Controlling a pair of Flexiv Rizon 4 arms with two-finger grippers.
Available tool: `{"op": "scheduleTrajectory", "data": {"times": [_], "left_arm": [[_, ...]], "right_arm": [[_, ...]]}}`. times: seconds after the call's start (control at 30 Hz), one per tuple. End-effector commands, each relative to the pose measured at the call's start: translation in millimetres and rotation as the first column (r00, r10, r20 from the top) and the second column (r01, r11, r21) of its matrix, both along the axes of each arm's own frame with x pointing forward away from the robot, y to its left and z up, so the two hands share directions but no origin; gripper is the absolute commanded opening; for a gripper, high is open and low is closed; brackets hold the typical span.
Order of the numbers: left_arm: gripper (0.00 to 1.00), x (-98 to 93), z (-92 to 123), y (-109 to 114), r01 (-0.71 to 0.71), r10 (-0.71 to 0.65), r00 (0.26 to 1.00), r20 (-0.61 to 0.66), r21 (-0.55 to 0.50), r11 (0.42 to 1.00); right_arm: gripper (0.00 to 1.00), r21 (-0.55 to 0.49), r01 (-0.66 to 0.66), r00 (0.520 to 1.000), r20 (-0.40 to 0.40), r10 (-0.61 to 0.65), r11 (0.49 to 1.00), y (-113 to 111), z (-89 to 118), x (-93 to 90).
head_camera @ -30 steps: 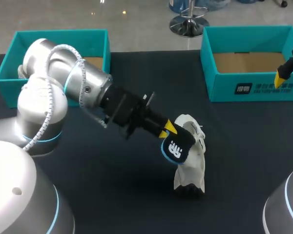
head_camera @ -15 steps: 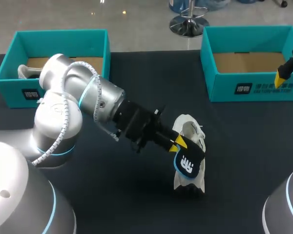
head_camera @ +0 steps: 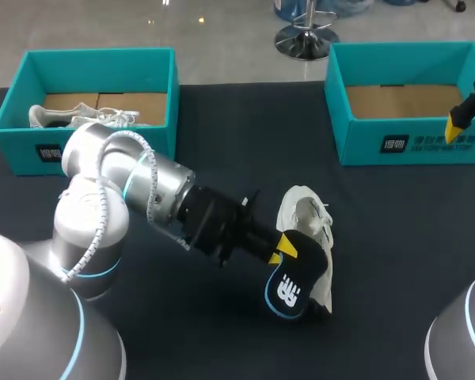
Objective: Take the shoe out of the shoebox, open the shoe tongue, remove and reinsert the insole, then place the shoe into the shoebox
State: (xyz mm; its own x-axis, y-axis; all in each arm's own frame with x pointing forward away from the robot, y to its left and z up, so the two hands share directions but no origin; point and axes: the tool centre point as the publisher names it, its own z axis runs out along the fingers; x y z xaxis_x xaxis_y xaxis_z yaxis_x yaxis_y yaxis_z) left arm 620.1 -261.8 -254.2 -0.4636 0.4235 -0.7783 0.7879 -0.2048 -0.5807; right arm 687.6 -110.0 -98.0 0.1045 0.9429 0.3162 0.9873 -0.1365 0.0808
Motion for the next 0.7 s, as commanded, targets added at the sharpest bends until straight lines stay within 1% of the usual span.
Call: {"op": "scheduleTrajectory", "data": {"times": [0.03, 0.27, 0.7], "left_arm": [[0.00, -3.2, -11.7, -3.4, -0.007, 0.007, 1.000, -0.001, -0.009, 1.000], [0.00, -6.1, -22.7, -3.6, -0.010, 0.011, 1.000, 0.011, -0.001, 1.000], [0.00, -1.4, -30.2, 0.0, -0.026, 0.026, 1.000, 0.002, 0.001, 1.000]], "right_arm": [[1.00, -0.002, 0.000, 1.000, -0.007, 0.000, 1.000, 0.5, 0.8, 2.9], [1.00, -0.002, 0.000, 1.000, -0.007, 0.000, 1.000, 0.5, 0.8, 2.9], [1.00, -0.002, 0.000, 1.000, -0.007, 0.000, 1.000, 0.5, 0.8, 2.9]]}}
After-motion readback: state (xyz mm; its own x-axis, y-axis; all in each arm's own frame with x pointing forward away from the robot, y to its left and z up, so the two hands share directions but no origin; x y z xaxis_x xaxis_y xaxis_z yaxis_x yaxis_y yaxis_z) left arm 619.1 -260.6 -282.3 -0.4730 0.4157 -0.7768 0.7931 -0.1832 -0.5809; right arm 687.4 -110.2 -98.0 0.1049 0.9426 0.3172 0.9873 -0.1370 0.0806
